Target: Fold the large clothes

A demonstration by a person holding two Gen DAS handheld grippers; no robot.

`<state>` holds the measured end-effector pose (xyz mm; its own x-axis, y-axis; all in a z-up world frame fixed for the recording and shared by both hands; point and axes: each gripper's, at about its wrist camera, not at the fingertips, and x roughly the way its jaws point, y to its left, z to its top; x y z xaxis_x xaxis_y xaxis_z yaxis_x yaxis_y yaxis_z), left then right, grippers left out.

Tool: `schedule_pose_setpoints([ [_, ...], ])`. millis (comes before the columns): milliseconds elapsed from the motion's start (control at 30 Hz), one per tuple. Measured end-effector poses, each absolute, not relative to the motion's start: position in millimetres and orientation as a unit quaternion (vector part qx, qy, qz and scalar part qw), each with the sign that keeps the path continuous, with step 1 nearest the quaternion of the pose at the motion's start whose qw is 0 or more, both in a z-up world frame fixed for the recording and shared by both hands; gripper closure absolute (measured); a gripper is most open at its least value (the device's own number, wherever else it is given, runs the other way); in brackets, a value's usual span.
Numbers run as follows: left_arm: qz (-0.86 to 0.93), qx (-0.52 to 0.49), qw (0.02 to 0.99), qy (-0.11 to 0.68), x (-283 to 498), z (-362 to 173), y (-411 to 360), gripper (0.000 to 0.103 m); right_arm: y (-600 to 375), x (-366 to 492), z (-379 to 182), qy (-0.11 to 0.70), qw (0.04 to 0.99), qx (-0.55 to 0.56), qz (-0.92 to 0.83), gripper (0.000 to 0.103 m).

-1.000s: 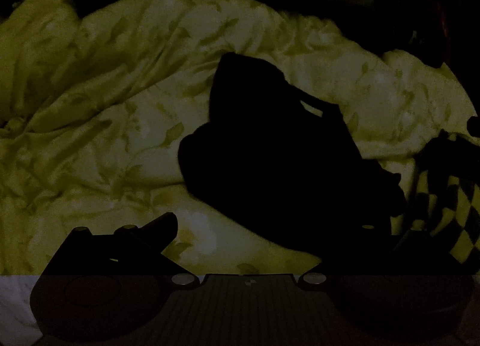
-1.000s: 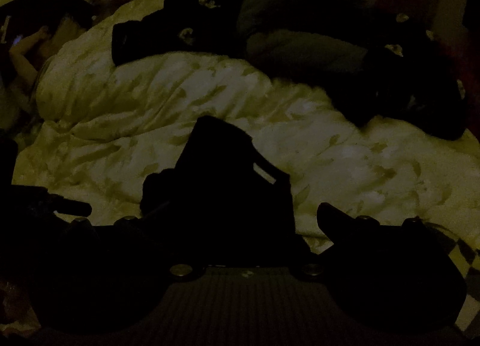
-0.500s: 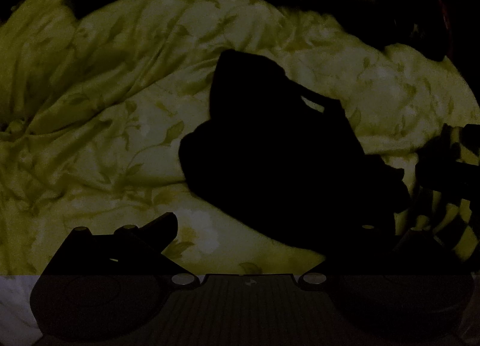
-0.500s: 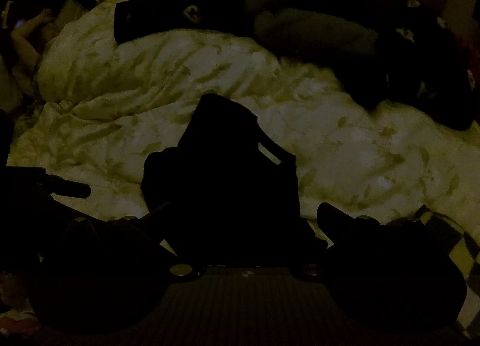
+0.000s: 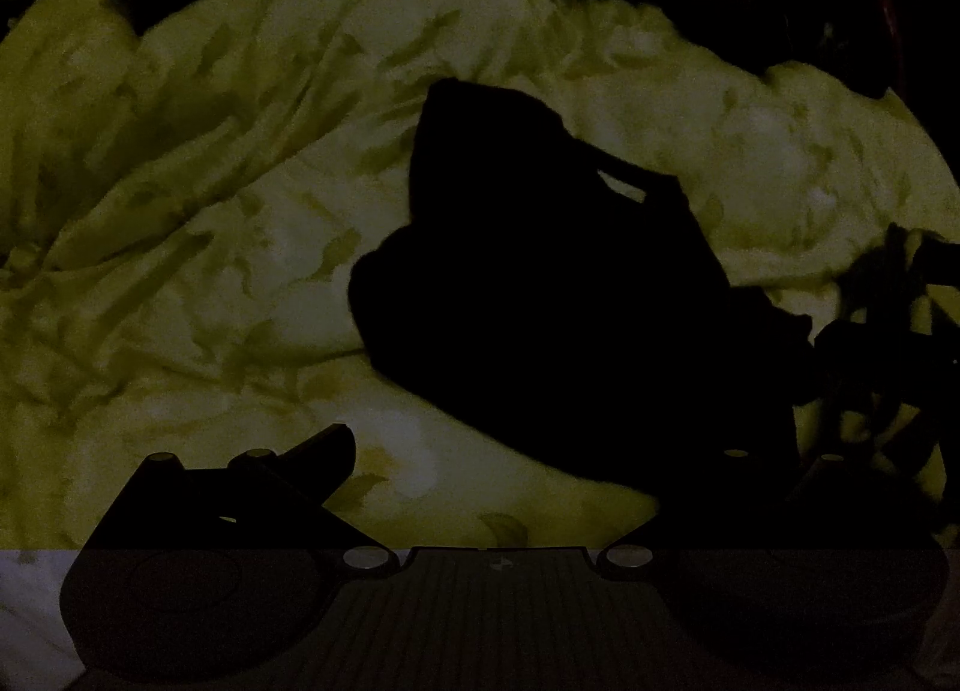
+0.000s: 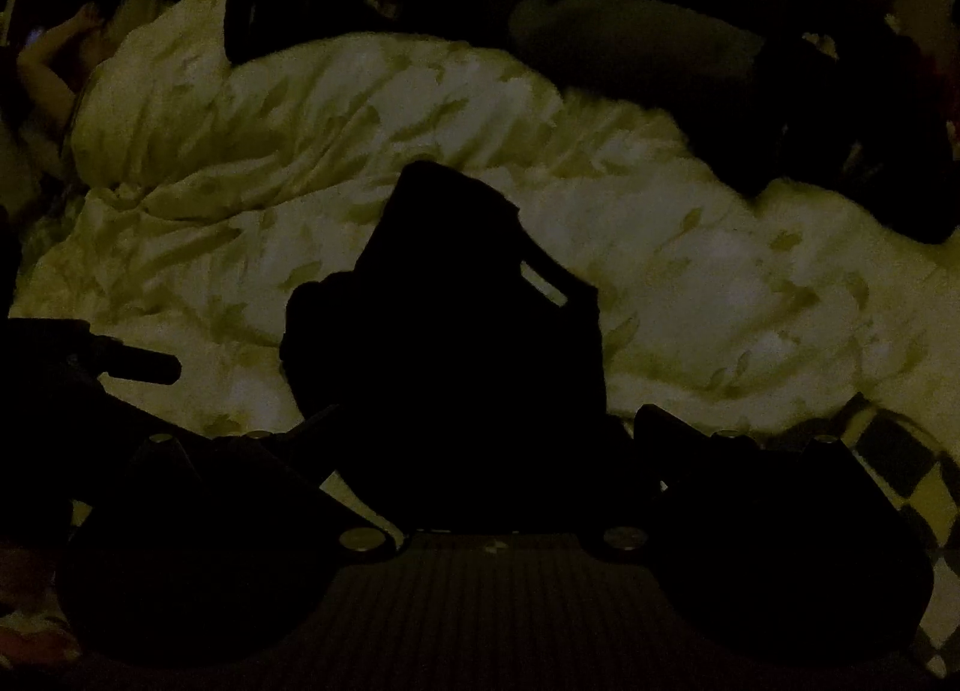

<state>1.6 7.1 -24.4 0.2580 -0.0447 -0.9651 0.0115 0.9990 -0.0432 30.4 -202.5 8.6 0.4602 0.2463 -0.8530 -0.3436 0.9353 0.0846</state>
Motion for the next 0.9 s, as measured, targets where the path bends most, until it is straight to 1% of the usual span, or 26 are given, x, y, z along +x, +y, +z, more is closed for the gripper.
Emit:
schedule_pose_setpoints([
  [100,-0.019,-0.025,0.786,0.617,4,-33,13,0.000,-203,32,3,0.503,0.842,-0.039,0.190,0.003],
  [167,-0.013,-0.032,0.787,0.616,7,-37,21,0.000,-203,35,-4,0.520,0.829,-0.027,0.206,0.007],
  [300,0.009,-0.025,0.798,0.602,22,-42,54,0.000,-205,42,-20,0.550,0.809,-0.011,0.210,0.008],
  [400,0.015,-0.019,0.816,0.578,48,-40,84,0.000,-213,53,-27,0.556,0.807,0.012,0.200,0.010],
  [467,0.009,-0.025,0.827,0.561,71,-40,101,0.000,-223,66,-32,0.559,0.807,0.037,0.189,0.016],
  [533,-0.008,-0.042,0.833,0.552,99,-44,110,0.000,-233,86,-39,0.560,0.810,0.066,0.161,0.018],
  [700,-0.047,-0.067,0.830,0.552,166,-69,100,0.000,-255,144,-65,0.570,0.801,0.161,0.092,0.020],
  [800,-0.056,-0.072,0.817,0.569,199,-98,85,0.000,-256,171,-88,0.582,0.791,0.175,0.070,0.024],
  [867,-0.055,-0.058,0.808,0.583,215,-116,75,0.000,-252,183,-105,0.592,0.786,0.170,0.056,0.030],
  [900,-0.054,-0.048,0.805,0.589,222,-124,69,0.000,-248,189,-117,0.602,0.780,0.167,0.046,0.031],
])
